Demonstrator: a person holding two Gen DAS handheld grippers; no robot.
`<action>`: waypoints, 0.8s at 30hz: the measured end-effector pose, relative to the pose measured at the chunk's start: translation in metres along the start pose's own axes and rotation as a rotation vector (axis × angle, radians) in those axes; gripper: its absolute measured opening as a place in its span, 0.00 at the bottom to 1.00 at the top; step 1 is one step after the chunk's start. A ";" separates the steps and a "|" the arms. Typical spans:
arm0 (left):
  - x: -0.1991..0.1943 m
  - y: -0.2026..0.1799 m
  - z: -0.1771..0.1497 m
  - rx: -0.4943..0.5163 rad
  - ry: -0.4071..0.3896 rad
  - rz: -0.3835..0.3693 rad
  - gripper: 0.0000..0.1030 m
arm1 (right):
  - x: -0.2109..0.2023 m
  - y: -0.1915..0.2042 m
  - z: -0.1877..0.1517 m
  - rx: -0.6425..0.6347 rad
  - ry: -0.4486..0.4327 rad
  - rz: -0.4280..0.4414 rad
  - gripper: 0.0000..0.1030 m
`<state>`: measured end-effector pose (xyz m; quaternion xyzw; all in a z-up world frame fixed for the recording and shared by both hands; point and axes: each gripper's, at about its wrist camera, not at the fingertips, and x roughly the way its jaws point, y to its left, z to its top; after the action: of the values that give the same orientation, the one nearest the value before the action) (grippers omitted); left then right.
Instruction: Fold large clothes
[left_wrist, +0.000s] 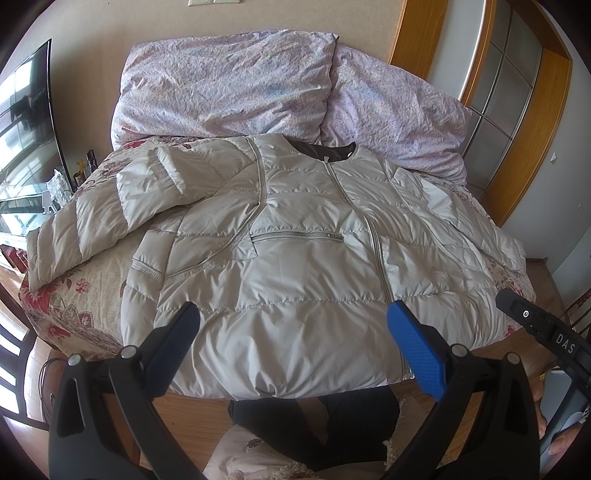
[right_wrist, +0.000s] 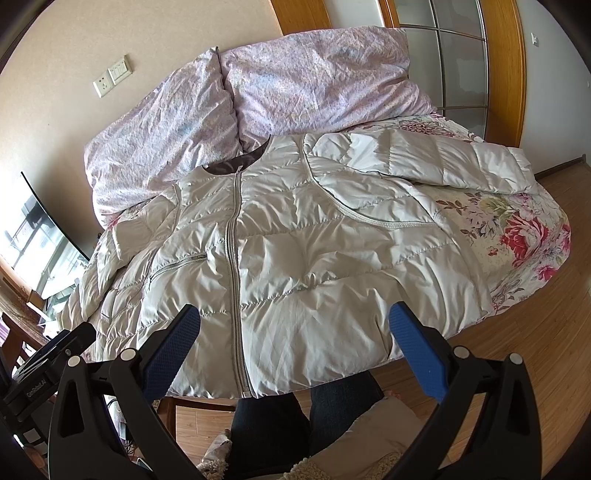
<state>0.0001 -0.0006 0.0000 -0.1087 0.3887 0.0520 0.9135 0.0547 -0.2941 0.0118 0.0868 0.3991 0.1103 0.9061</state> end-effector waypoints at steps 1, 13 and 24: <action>0.000 0.000 0.000 0.000 0.000 0.000 0.98 | 0.000 0.000 0.000 0.000 0.000 0.000 0.99; 0.000 0.000 0.000 0.001 0.000 0.001 0.98 | 0.001 -0.002 0.001 0.001 0.000 0.000 0.99; 0.001 0.001 0.000 -0.004 0.003 0.009 0.98 | 0.009 -0.013 0.008 0.003 -0.030 -0.020 0.99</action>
<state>0.0010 0.0006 -0.0007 -0.1087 0.3902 0.0565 0.9125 0.0686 -0.3046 0.0075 0.0858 0.3865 0.0993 0.9129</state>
